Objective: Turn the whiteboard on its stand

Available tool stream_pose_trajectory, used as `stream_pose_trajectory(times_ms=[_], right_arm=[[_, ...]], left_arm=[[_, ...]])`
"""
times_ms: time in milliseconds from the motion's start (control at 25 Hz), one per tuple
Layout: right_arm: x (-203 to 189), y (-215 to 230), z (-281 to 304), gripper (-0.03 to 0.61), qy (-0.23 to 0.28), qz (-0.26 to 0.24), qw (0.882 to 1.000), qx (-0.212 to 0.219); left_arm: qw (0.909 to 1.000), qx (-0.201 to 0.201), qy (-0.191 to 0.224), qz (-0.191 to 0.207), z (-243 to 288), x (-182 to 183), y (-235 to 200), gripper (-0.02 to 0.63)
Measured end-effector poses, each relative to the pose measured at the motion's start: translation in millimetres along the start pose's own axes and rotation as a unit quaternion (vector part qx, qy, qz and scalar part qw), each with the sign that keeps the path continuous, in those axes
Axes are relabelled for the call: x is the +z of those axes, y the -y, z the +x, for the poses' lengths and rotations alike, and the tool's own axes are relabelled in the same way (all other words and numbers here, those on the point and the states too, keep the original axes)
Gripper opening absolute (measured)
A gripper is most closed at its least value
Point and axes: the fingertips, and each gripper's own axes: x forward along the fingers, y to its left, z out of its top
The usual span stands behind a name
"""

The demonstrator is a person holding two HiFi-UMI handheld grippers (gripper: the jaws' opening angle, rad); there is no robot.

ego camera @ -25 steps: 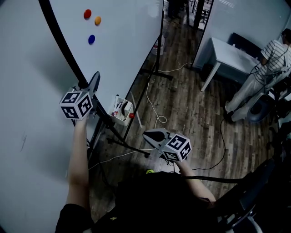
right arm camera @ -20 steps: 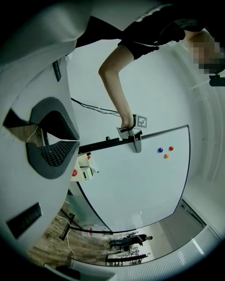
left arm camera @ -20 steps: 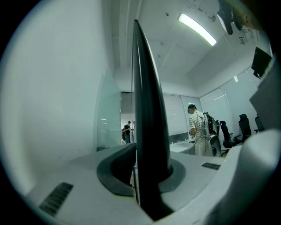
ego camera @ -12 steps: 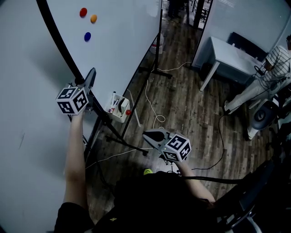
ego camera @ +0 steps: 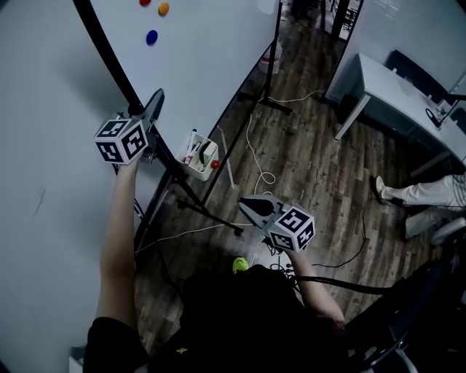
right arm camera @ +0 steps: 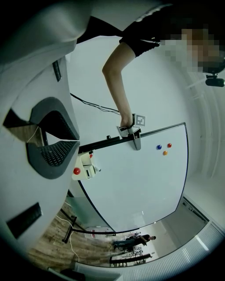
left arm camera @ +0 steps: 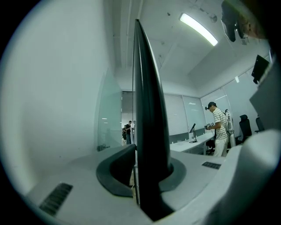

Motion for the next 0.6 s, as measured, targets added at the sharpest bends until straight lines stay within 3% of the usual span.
stream_pose_trajectory(times_ms=[600], right_arm=[[-24, 25, -19, 0.026, -0.011, 0.041, 0.999, -0.033]], left_arm=[[1.0, 0.002, 0.002, 0.0, -4, 3, 2, 0.072]])
